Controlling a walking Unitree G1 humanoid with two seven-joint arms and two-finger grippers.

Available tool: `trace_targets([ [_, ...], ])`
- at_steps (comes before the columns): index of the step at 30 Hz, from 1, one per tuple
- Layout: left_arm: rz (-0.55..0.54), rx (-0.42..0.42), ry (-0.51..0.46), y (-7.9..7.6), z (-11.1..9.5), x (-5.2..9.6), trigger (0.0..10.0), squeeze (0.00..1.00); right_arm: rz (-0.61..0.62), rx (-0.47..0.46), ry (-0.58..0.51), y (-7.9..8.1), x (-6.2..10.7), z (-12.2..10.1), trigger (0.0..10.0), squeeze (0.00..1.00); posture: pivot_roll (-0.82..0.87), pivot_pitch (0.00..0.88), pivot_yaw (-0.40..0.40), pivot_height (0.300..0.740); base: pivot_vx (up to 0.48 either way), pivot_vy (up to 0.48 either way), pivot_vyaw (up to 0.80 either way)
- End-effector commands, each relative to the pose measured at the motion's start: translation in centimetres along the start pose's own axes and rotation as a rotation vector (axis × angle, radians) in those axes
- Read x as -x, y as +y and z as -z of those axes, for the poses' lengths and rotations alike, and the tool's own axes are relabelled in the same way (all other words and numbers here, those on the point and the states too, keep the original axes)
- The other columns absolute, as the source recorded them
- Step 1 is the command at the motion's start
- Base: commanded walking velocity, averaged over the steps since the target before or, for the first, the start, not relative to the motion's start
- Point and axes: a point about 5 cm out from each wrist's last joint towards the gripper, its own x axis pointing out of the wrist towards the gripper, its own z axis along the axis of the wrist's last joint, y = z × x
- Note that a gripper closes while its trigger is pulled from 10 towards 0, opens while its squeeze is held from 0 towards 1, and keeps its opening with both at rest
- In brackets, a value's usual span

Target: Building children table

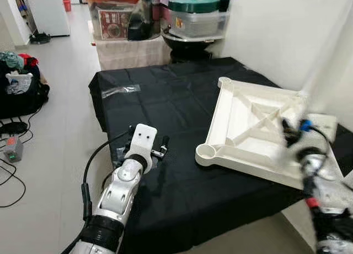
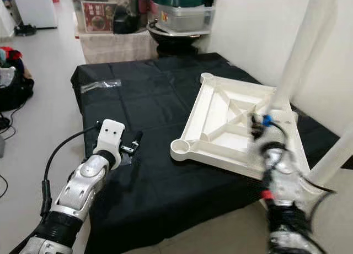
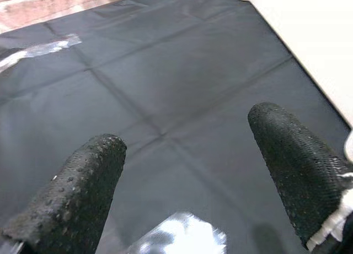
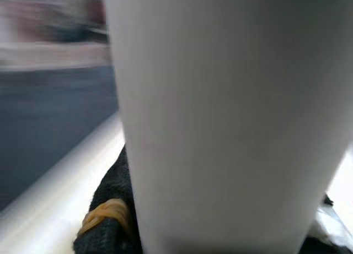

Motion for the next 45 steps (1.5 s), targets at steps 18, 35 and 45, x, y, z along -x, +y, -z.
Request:
trace_targets([
  [18,0.019,-0.008,-0.012,0.0,0.0,0.0,10.0,0.0,-0.269,-0.161,-0.089,8.3,1.0,-2.4,0.0,0.0,0.04,0.0,-0.068,0.74,0.0,0.0,0.0],
  [35,0.016,-0.02,-0.014,-0.1,0.1,-0.1,10.0,0.0,-0.111,-0.123,-0.116,7.6,-0.7,-1.9,0.0,0.0,0.06,0.0,-0.086,0.74,0.0,0.0,0.0],
  [45,-0.002,-0.026,-0.015,0.2,0.1,0.1,10.0,0.0,-0.09,-0.125,-0.167,7.9,-0.8,-0.9,0.0,0.0,0.07,0.0,-0.091,0.74,0.0,0.0,0.0],
])
